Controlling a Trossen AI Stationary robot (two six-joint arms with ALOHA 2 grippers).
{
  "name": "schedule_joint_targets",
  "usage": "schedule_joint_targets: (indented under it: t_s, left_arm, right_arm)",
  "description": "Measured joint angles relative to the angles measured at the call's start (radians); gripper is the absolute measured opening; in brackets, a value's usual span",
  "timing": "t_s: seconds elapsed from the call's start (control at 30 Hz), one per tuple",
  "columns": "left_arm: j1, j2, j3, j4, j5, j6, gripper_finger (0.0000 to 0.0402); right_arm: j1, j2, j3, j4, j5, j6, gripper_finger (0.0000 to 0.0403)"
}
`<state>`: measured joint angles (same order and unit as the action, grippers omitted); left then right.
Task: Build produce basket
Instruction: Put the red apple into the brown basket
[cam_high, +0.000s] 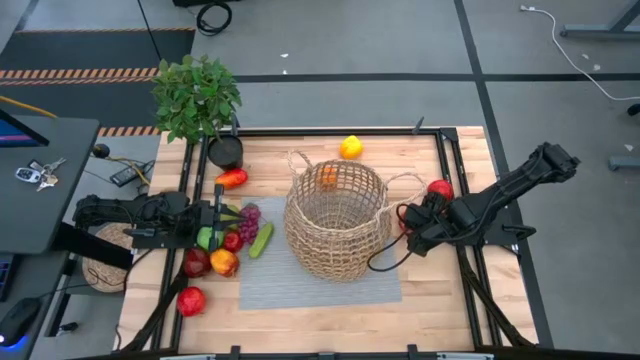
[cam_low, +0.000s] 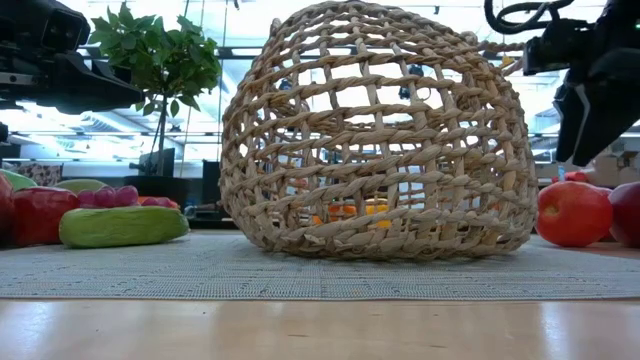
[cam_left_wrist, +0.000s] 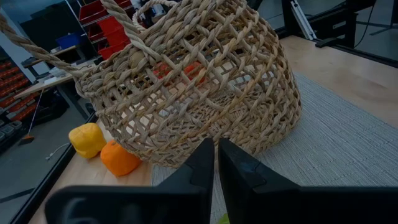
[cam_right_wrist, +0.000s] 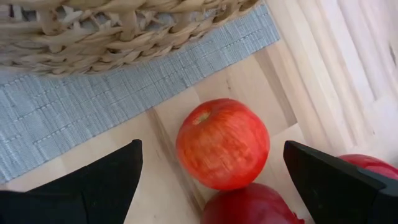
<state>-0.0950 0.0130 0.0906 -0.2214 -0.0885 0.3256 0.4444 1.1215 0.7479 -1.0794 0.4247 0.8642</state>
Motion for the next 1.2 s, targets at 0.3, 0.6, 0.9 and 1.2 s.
schedule_joint_targets:
  t_s: [0.3,0.6,0.9,1.2]
  left_arm:
    - [0.000,0.000,0.000,0.000,0.000,0.000,0.0034]
    - [0.000,0.000,0.000,0.000,0.000,0.000,0.0028]
    - [0.000,0.000,0.000,0.000,0.000,0.000,0.0036]
    - [0.000,0.000,0.000,0.000,0.000,0.000,0.0028]
  right_arm:
    - [-0.011,-0.003,0.000,0.000,0.001,-0.008,0.0394]
    - [-0.010,-0.003,0.000,-0.001,0.001,-0.007,0.0394]
    - [-0.011,-0.018,0.000,-0.037,-0.005,-0.002,0.0394]
    - [-0.012,-0.120,0.000,-0.038,0.035,0.037,0.0394]
